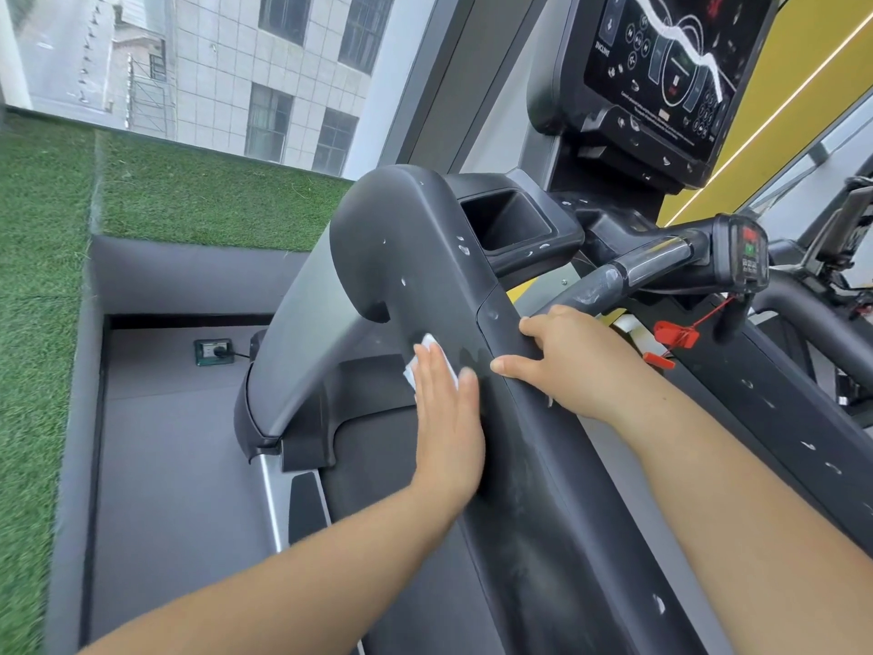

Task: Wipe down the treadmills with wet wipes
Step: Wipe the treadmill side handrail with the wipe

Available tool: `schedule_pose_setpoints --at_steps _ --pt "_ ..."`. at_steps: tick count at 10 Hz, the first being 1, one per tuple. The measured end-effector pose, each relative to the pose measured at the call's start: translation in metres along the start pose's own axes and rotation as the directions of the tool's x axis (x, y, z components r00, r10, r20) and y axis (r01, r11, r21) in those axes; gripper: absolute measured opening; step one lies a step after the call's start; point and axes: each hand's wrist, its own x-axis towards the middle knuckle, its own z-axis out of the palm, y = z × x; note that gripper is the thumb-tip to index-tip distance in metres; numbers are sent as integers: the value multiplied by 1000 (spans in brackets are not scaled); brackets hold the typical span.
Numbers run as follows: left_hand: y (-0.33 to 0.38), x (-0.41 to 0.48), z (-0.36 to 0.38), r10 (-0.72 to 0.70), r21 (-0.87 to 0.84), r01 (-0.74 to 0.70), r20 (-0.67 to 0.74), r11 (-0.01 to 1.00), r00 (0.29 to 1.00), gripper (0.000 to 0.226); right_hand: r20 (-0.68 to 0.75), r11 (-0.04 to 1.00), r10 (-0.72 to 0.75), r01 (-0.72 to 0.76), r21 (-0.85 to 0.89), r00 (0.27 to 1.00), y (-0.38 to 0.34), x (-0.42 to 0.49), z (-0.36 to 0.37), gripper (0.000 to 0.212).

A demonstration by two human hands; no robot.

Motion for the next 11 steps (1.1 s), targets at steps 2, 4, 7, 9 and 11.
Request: schedule_pose_setpoints --at_steps 2,4,7,9,11 --pt "25 -17 -11 -29 -194 57 143 979 989 55 -1 1000 6 -6 16 1000 -1 0 -1 40" --pt "38 -26 -13 45 -158 -20 161 987 986 57 -4 1000 8 -8 17 1000 1 3 2 50" --pt "48 6 -16 25 -70 -13 174 997 984 55 0 999 39 -39 35 999 -2 -2 2 37" --pt "34 -39 -19 145 73 -169 260 983 955 71 12 992 69 -70 106 998 1 -1 2 49" --pt "48 10 -15 90 85 -106 178 991 980 72 -6 993 78 -77 86 997 -1 -3 1 53"
